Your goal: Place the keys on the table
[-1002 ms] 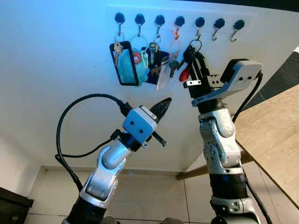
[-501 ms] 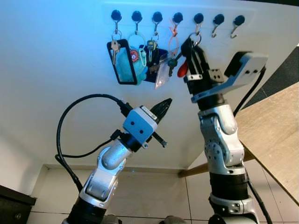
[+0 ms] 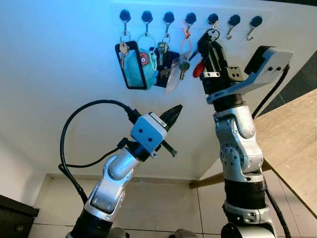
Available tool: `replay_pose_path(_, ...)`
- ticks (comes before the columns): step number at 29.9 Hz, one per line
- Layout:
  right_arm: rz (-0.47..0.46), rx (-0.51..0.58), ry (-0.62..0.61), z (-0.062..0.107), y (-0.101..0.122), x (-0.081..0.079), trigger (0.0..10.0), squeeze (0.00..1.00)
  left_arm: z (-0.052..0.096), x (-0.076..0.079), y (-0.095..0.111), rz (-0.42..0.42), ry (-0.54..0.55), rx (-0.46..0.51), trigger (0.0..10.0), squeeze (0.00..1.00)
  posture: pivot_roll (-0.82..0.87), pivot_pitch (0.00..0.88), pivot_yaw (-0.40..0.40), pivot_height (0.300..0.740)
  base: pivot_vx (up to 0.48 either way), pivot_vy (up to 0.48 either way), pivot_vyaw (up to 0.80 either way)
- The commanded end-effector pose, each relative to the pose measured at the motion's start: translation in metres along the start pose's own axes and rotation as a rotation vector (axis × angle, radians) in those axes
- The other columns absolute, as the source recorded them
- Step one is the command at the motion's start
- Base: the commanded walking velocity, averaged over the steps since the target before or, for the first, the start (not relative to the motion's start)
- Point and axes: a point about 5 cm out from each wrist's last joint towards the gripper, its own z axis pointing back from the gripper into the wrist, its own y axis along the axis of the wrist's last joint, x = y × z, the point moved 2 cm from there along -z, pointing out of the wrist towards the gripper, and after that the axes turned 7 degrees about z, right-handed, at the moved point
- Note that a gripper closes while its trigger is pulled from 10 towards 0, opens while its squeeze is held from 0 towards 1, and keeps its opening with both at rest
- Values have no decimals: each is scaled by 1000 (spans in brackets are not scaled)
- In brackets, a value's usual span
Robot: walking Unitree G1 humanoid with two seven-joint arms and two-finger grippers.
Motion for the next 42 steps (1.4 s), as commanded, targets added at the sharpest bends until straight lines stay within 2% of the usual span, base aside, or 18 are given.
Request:
replay_pose_path(1, 18, -85, -39, 7, -17, 8, 10000, 0, 2, 4, 1, -13, -24, -8, 10000, 0, 64, 103, -42, 740, 0, 0, 0)
replay_pose_path(5, 67, -213, -134, 20, -43, 32, 10000, 0, 2, 4, 0, -15, -28, -10, 10000, 0, 66, 103, -43, 740, 0, 0, 0)
replay_pose_path(9, 74, -247, -173, 23, -49, 43, 10000, 0, 2, 4, 0, -15, -29, -11, 10000, 0, 66, 104, -42, 740, 0, 0, 0)
replay_pose_path(22, 59, -261, -191, 21, -51, 49, 10000, 0, 2, 6, 1, -15, -36, -9, 10000, 0, 67, 94, -41, 740, 0, 0, 0)
replay_pose_path(23, 57, -258, -190, 21, -50, 49, 10000, 106, 2, 6, 1, -15, -37, -9, 10000, 0, 67, 93, -41, 740, 0, 0, 0)
replay_pose_path(24, 57, -253, -190, 21, -49, 49, 10000, 765, 2, 6, 1, -15, -37, -8, 10000, 0, 67, 93, -40, 740, 0, 0, 0)
replay_pose_path(25, 59, -247, -188, 20, -48, 49, 10000, 1000, 2, 6, 1, -15, -38, -8, 10000, 0, 67, 95, -40, 740, 0, 0, 0)
replay_pose_path(30, 62, -234, -189, 19, -46, 48, 10000, 1000, 2, 6, 1, -14, -39, -8, 10000, 0, 67, 95, -40, 740, 0, 0, 0)
replay_pose_path(31, 63, -224, -189, 18, -44, 48, 10000, 737, 2, 6, 1, -14, -39, -8, 10000, 0, 66, 98, -41, 740, 0, 0, 0)
replay_pose_path(32, 63, -224, -189, 18, -44, 48, 10000, 737, 2, 6, 1, -14, -39, -8, 10000, 0, 66, 98, -41, 740, 0, 0, 0)
replay_pose_path(33, 63, -210, -189, 18, -42, 48, 10000, 0, 2, 7, 1, -13, -39, -7, 10000, 0, 66, 99, -41, 740, 0, 0, 0)
replay_pose_path(42, 75, -127, -160, 15, -30, 43, 10000, 0, 2, 7, 1, -12, -37, -10, 10000, 0, 67, 102, -41, 740, 0, 0, 0)
